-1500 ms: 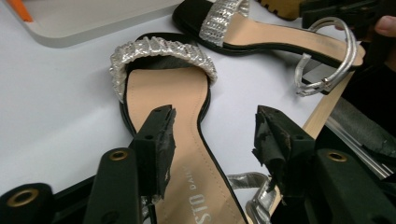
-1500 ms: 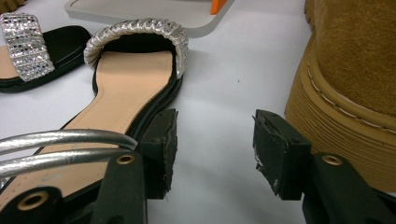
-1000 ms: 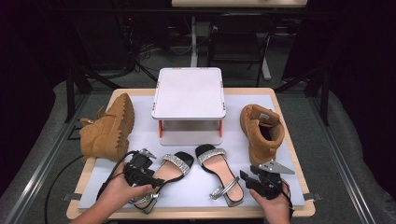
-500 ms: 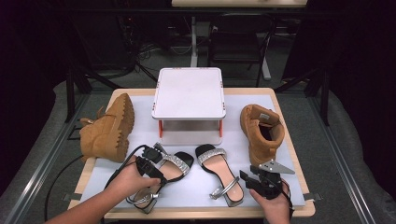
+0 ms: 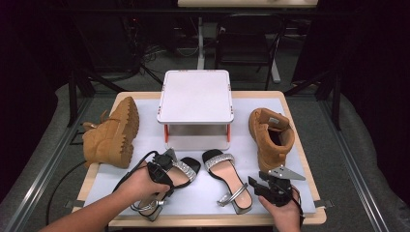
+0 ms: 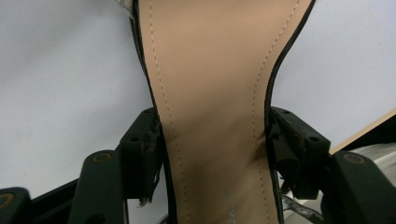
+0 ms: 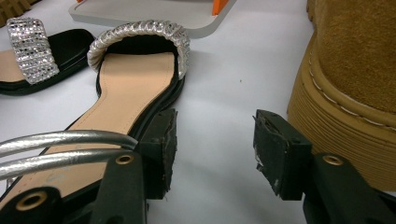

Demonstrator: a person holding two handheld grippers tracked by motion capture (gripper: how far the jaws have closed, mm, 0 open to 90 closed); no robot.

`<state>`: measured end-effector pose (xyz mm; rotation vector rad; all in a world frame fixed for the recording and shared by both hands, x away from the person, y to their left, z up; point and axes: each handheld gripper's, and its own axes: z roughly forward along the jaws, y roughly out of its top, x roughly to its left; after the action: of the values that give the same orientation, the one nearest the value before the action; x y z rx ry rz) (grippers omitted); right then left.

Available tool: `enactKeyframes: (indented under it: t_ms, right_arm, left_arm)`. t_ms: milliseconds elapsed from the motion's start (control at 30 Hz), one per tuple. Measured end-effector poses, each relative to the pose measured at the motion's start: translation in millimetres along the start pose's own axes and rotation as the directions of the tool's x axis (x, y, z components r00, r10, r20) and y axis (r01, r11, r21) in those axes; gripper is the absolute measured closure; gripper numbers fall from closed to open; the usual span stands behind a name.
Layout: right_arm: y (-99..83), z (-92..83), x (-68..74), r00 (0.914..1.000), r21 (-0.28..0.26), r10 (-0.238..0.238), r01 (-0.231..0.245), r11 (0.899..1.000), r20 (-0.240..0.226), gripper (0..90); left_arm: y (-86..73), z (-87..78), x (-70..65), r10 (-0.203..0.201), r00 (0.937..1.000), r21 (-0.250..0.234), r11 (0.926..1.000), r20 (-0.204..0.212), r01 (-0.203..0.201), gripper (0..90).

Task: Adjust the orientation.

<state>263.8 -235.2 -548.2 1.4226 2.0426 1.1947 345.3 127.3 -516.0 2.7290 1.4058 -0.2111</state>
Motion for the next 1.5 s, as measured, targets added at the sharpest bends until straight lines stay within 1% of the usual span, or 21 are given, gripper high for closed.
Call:
enactKeyframes:
  t_ms: [33, 100, 200, 333, 367, 433, 533, 733, 800, 833, 967, 1100, 1167, 1267, 1300, 1333, 1367, 1400, 1433, 1467, 1500]
  right_arm:
    - [0.0, 0.0, 0.0, 1.0, 0.0, 0.0, 0.0, 1.0, 0.0, 49.2]
    - [0.0, -0.3, 0.2, 1.0, -0.003, -0.001, 0.001, 1.0, -0.002, 49.2]
    - [-0.2, -0.2, 0.0, 1.0, -0.005, 0.003, -0.003, 1.0, -0.001, 49.2]
    - [-0.2, -0.1, -0.1, 1.0, -0.005, 0.006, -0.006, 1.0, -0.001, 49.2]
    - [0.0, -0.4, -0.2, 1.0, -0.002, 0.003, -0.003, 1.0, -0.001, 49.2]
    - [0.0, -0.7, 0.1, 1.0, -0.002, 0.0, 0.0, 1.0, 0.002, 49.2]
    - [-0.1, -0.5, 0.1, 1.0, -0.001, 0.002, -0.002, 1.0, 0.001, 49.2]
    - [-0.1, -0.2, 0.1, 1.0, -0.006, 0.004, -0.004, 1.0, 0.0, 49.2]
    - [0.1, -0.4, 0.2, 1.0, -0.002, 0.001, -0.001, 1.0, 0.0, 49.2]
    - [0.1, -0.5, 0.4, 1.0, -0.002, 0.0, 0.0, 1.0, 0.0, 49.2]
    - [0.3, -0.8, 0.6, 1.0, 0.0, 0.0, 0.0, 1.0, 0.002, 49.1]
    - [1.9, -2.4, 2.2, 0.9999, -0.003, 0.013, -0.013, 1.0, 0.01, 47.7]
    - [3.8, -4.4, 2.7, 0.9995, -0.006, 0.028, -0.028, 1.0, 0.016, 44.5]
    - [9.5, -6.5, 5.6, 0.9989, 0.014, 0.041, -0.041, 0.999, 0.021, 38.4]
    - [12.5, -6.8, 7.8, 0.9991, 0.034, 0.037, -0.038, 0.999, 0.021, 36.5]
    - [15.8, -6.5, 10.8, 0.9991, 0.056, 0.03, -0.032, 0.998, 0.031, 36.4]
    - [19.6, -6.6, 14.3, 0.9987, 0.075, 0.012, -0.016, 0.997, 0.049, 36.7]
    - [19.6, -6.6, 14.3, 0.9987, 0.075, 0.012, -0.016, 0.997, 0.049, 36.7]
    - [23.7, -6.6, 17.9, 0.9982, 0.085, -0.008, 0.003, 0.996, 0.059, 36.8]
    - [34.5, -8.3, 24.8, 0.9969, 0.104, -0.042, 0.035, 0.994, 0.067, 36.3]
    - [38.7, -9.5, 26.4, 0.9977, 0.108, -0.038, 0.031, 0.994, 0.057, 36.3]
  left_arm:
    - [0.0, 0.0, 0.0, 0.0, 1.0, 0.0, 1.0, 0.0, 0.0, 40.4]
    - [0.7, -0.7, 0.9, -0.029, 0.9995, 0.003, 0.9996, 0.009, 0.029, 41.1]
    - [0.6, -1.5, 2.5, -0.048, 0.9987, 0.0, 0.9989, 0.014, 0.048, 42.0]
    - [0.3, -2.0, 3.0, -0.048, 0.9988, -0.003, 0.9989, 0.008, 0.048, 42.5]
    - [0.1, -2.5, 3.4, -0.048, 0.9988, -0.008, 0.9988, 0.0, 0.048, 42.5]
    - [0.4, -3.7, 7.8, -0.056, 0.9984, -0.014, 0.9984, -0.011, 0.055, 42.7]
    - [0.8, -5.0, 15.6, -0.092, 0.9958, -0.016, 0.9957, 0.006, 0.092, 42.8]
    - [2.2, -7.7, 27.5, -0.129, 0.9916, -0.03, 0.9912, 0.011, 0.129, 42.8]
    - [2.8, -8.3, 30.8, -0.132, 0.9912, -0.036, 0.9905, 0.011, 0.132, 42.8]
    - [3.1, -8.2, 31.6, -0.144, 0.9895, -0.04, 0.9887, 0.016, 0.144, 42.8]
    - [4.0, -7.2, 34.6, -0.141, 0.99, -0.041, 0.9891, 0.013, 0.141, 42.8]
    - [2.8, -6.8, 35.5, -0.137, 0.9903, -0.05, 0.9892, 0.02, 0.138, 42.7]
    - [1.5, -6.6, 35.2, -0.133, 0.991, -0.061, 0.9891, 0.018, 0.134, 42.5]
    - [-0.3, -6.4, 35.4, -0.125, 0.9919, -0.074, 0.9892, 0.02, 0.127, 42.2]
    - [-0.8, -6.3, 35.5, -0.122, 0.9922, -0.078, 0.9892, 0.023, 0.124, 42.2]
    - [-1.3, -6.3, 35.7, -0.118, 0.9927, -0.08, 0.9895, 0.023, 0.12, 42.0]
    - [-1.8, -6.2, 35.4, -0.111, 0.9936, -0.084, 0.99, 0.02, 0.113, 41.8]
    - [-1.8, -6.2, 35.4, -0.111, 0.9936, -0.084, 0.99, 0.02, 0.113, 41.5]
    - [-2.4, -6.1, 34.7, -0.099, 0.995, -0.087, 0.9912, 0.016, 0.1, 41.5]
    - [-3.0, -5.9, 34.2, -0.091, 0.9958, -0.093, 0.9915, 0.013, 0.092, 40.9]
    - [-3.2, -5.9, 34.2, -0.086, 0.9962, -0.095, 0.9917, 0.011, 0.087, 40.7]
